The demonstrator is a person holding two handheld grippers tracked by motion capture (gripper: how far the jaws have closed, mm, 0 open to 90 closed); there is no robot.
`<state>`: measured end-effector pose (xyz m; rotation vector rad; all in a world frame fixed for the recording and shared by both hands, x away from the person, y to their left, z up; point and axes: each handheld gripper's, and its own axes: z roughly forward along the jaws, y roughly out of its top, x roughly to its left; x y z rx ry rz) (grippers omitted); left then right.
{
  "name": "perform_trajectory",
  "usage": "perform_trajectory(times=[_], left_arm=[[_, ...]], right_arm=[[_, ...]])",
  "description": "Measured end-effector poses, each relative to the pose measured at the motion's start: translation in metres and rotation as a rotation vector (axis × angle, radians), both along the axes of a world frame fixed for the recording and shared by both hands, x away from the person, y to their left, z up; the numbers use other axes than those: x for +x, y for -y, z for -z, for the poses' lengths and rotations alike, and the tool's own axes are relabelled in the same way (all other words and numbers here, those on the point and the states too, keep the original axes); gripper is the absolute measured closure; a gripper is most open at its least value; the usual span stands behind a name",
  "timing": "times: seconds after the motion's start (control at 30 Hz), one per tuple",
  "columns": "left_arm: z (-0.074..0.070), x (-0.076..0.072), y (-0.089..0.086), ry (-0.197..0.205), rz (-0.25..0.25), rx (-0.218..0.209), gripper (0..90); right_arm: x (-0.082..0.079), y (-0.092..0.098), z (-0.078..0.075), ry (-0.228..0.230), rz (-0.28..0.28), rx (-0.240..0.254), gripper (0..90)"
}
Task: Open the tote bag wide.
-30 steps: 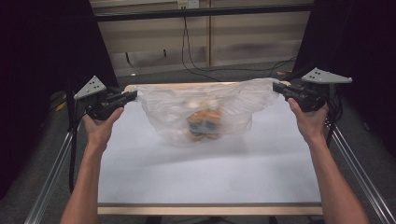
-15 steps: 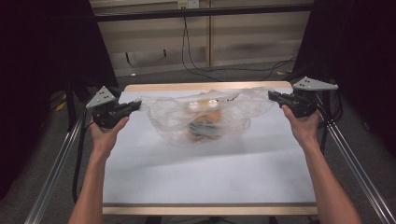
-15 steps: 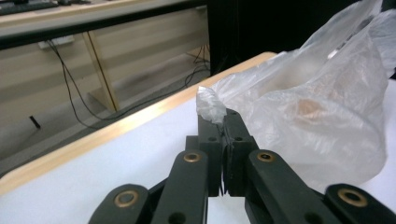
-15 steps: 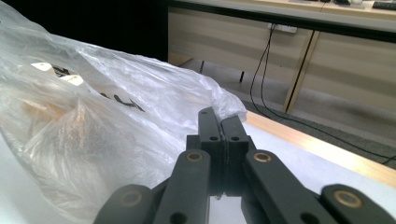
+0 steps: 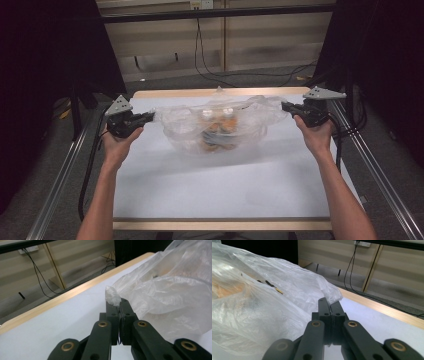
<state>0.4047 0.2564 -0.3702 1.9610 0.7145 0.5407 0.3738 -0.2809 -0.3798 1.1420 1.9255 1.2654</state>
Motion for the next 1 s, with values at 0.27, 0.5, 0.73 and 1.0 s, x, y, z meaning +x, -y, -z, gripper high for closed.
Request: perform_trajectory(times=[0.27, 0.5, 0.73, 1.0], left_arm=[[0.008, 0.004, 0.004, -0.026, 0.011, 0.055, 88.4], [0.019, 0.011, 0.007, -0.062, 0.002, 0.077, 88.4], [0.016, 0.005, 0.007, -0.07, 0.058, 0.089, 88.5], [0.01, -0.01, -0.017, -0.061, 0.078, 0.007, 88.6]], right_arm=[[0.007, -0.003, 0.013, -0.037, 0.005, -0.018, 89.9], [0.017, -0.008, 0.019, -0.066, 0.016, -0.034, 89.8], [0.021, -0.017, 0.029, -0.112, -0.002, -0.14, 89.8], [0.008, -0.006, 0.033, -0.117, -0.023, -0.119, 89.8]])
